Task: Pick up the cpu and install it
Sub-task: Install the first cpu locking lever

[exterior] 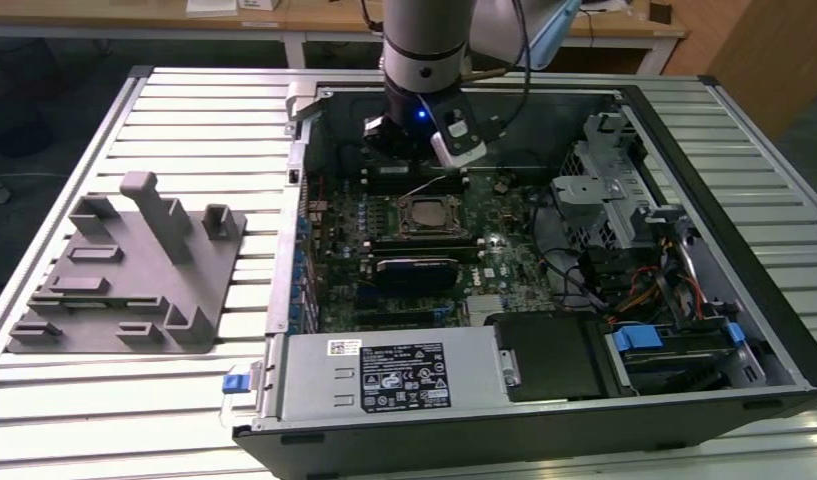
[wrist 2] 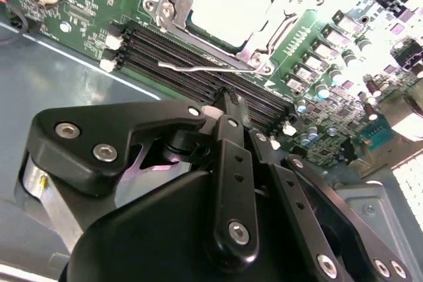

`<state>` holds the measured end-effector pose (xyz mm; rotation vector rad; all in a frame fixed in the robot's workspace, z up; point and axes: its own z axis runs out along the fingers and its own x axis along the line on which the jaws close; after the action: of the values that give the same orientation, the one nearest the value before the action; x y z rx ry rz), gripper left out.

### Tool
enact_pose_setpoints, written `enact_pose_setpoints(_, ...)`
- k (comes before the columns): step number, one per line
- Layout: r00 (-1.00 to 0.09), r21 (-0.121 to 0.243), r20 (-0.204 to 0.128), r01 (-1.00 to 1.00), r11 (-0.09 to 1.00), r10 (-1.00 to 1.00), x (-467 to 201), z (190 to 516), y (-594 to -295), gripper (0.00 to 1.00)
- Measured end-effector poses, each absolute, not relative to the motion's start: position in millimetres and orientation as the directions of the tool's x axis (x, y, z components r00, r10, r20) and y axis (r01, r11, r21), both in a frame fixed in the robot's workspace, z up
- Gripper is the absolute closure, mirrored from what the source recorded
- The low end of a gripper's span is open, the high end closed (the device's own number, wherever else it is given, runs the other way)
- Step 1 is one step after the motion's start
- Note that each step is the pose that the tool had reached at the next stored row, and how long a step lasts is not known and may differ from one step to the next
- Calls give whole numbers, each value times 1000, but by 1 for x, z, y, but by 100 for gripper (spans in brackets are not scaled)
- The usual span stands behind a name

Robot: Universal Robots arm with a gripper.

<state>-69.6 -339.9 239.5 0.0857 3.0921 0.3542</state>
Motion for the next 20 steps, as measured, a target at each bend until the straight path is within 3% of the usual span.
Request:
enact_pose_setpoints(10,-993,231,-82,68,971,89,-70,235,-340,89)
enact_pose_setpoints(20,-989,233,-106,78,969,105,-70,225,-341,89)
